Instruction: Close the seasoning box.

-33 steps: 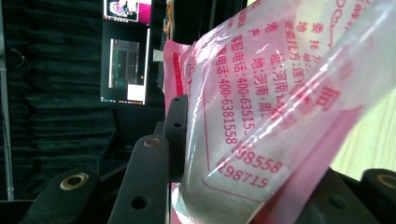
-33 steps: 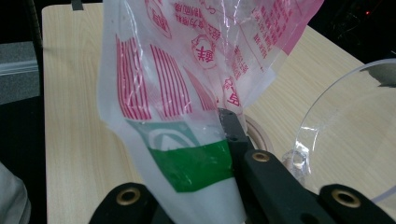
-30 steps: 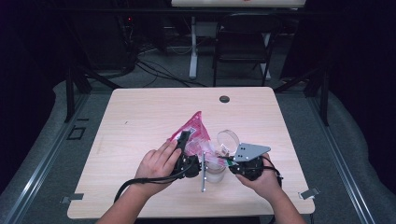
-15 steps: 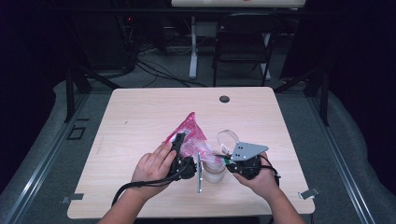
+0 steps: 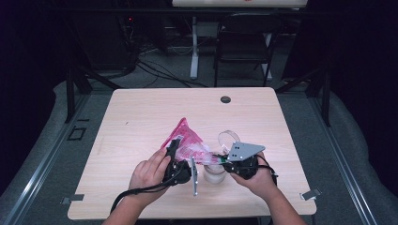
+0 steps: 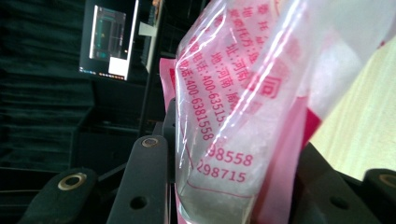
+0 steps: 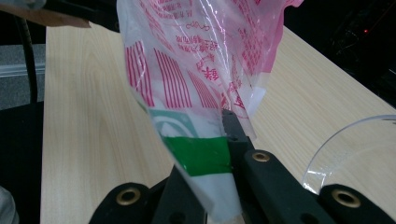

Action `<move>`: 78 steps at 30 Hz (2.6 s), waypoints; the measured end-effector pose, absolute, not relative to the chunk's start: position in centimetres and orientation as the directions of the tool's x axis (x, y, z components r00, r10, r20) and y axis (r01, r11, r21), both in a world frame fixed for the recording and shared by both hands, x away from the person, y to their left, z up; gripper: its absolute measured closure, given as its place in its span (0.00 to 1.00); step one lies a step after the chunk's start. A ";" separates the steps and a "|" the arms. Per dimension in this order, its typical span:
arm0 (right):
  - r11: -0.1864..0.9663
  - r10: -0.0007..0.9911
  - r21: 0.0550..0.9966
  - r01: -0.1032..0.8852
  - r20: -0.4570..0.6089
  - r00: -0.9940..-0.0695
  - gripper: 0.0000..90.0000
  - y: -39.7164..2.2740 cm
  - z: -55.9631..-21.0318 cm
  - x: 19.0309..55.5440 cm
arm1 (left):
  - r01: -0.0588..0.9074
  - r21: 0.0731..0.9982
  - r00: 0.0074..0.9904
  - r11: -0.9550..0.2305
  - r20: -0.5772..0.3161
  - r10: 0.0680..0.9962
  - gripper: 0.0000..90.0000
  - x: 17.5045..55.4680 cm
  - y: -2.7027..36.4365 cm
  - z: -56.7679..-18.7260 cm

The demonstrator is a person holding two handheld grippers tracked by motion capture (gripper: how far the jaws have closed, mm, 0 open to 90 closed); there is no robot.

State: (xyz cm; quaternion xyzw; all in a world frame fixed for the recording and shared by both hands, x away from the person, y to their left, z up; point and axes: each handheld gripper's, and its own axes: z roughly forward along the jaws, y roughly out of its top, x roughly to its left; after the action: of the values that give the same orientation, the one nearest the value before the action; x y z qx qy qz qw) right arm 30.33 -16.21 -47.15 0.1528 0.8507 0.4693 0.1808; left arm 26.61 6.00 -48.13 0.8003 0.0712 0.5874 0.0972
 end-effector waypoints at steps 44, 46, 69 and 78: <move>0.508 0.409 0.859 0.063 -0.176 -0.895 0.70 -15.6 -47.2 30.0 | 0.145 0.493 0.455 -0.858 0.737 0.501 0.81 27.1 7.6 -51.7; 0.492 0.419 0.868 0.066 -0.170 -0.892 0.64 -15.8 -47.1 30.0 | 0.152 0.501 0.472 -0.852 0.720 0.508 0.81 27.1 7.7 -51.9; 0.355 0.510 0.929 0.104 -0.099 -0.855 0.51 -18.9 -46.1 28.3 | 0.359 0.718 0.675 -0.597 0.242 0.697 0.81 29.8 10.4 -54.8; 0.333 0.553 0.934 0.126 -0.086 -0.829 0.51 -20.0 -46.3 27.9 | 0.421 0.742 0.690 -0.521 0.110 0.715 0.82 30.6 11.2 -56.4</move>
State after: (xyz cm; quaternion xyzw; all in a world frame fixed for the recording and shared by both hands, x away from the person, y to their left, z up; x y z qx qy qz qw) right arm 27.93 -19.98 -46.29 0.2142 0.7919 0.5361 0.1991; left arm 30.58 11.23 -56.37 0.8474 0.3352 0.2060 0.3565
